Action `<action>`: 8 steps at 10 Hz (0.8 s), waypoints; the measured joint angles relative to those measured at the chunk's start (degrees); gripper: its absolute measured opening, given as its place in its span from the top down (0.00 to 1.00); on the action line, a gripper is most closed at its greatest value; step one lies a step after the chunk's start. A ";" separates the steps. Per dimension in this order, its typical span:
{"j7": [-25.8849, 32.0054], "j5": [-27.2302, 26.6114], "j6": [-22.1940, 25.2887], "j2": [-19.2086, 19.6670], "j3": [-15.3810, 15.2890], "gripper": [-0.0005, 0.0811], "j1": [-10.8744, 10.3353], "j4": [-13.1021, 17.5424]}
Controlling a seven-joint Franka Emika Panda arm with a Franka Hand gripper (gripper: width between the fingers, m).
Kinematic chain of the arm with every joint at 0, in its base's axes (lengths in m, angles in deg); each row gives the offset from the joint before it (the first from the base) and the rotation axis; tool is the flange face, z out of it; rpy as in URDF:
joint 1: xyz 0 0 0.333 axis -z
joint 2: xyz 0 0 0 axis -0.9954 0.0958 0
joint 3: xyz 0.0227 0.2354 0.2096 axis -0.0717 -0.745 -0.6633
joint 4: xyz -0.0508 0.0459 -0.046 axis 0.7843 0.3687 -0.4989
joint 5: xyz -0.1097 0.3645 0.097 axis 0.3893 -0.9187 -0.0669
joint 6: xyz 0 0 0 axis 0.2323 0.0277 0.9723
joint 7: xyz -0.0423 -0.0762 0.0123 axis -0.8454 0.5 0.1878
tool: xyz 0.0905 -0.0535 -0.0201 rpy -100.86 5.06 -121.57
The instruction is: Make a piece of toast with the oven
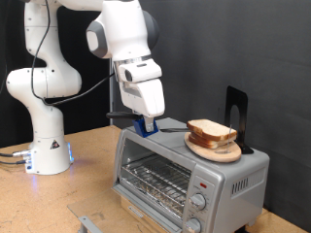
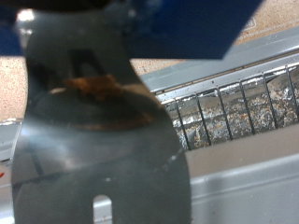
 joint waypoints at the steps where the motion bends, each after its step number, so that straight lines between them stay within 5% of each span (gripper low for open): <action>1: -1.62 0.74 0.00 0.36 -0.68 0.50 -0.08 0.43; 8: -8.33 3.99 2.20 3.48 -3.24 0.50 -0.27 3.47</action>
